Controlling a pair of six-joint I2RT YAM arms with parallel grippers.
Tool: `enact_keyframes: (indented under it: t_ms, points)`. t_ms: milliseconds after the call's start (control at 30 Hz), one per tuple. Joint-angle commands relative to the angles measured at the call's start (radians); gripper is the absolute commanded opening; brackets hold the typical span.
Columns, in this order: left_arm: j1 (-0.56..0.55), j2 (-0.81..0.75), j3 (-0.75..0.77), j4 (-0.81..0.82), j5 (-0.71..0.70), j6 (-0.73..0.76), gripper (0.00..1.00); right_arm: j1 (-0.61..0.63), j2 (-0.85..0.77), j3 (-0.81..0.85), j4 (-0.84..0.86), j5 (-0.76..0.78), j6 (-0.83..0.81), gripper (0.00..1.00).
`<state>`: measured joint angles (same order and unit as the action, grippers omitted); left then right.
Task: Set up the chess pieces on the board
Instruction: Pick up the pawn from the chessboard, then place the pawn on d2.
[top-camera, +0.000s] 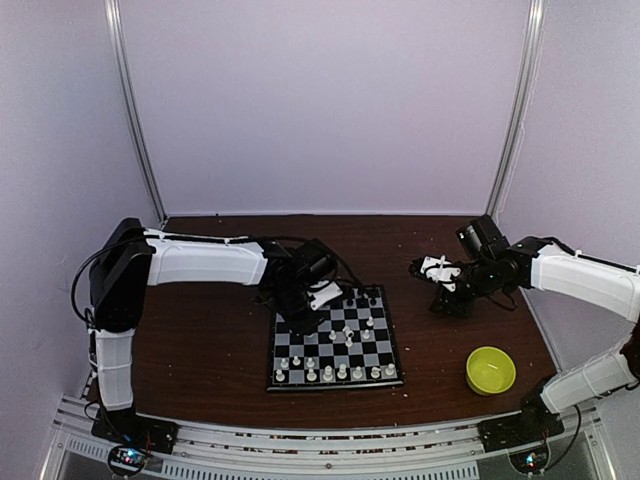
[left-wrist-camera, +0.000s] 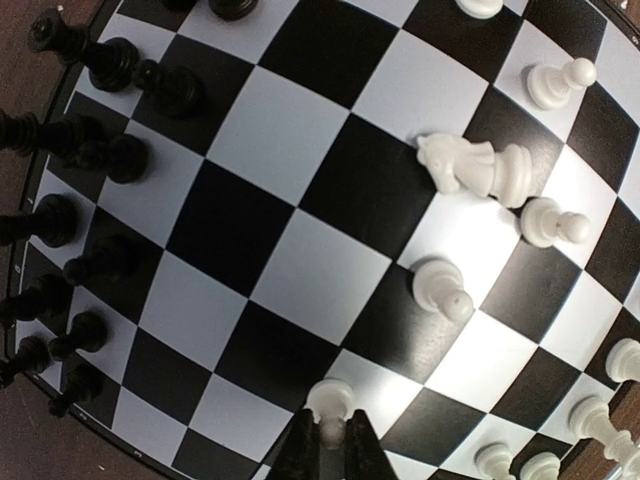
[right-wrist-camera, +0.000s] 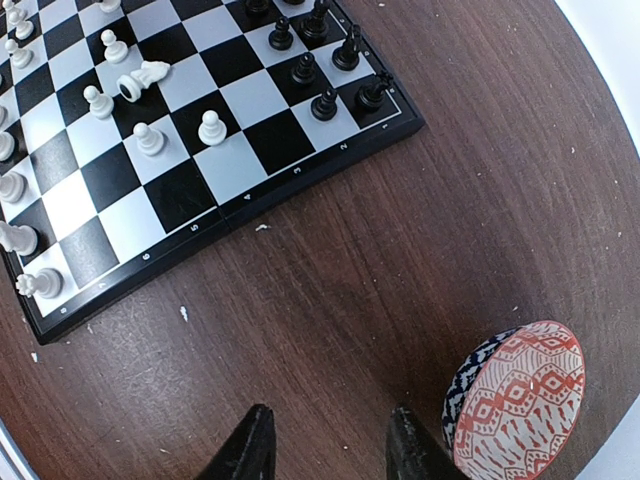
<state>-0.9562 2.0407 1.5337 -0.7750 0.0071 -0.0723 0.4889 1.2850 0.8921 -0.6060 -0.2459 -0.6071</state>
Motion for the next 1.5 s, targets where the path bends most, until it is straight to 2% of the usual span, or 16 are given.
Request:
enact_keyframes:
  t_ms: [0, 200, 367, 1167, 1467]
  points:
    - [0.005, 0.008, 0.027, 0.022, 0.035, 0.01, 0.06, 0.008, 0.004, 0.024, -0.008, 0.016, -0.009, 0.37]
    - [-0.02, -0.067, 0.017, 0.023, 0.117, 0.001, 0.06, 0.008, 0.005, 0.025, -0.009, 0.016, -0.01, 0.37]
    - [-0.077, -0.087, 0.0, 0.023, 0.203, 0.05, 0.06, 0.008, 0.005, 0.025, -0.009, 0.017, -0.011, 0.37]
    - [-0.114, 0.014, 0.016, -0.03, 0.158, 0.057, 0.08, 0.011, 0.005, 0.025, -0.01, 0.017, -0.011, 0.37]
    - [-0.115, -0.004, 0.037, -0.05, 0.135, 0.05, 0.23, 0.011, 0.006, 0.027, -0.011, 0.017, -0.011, 0.37]
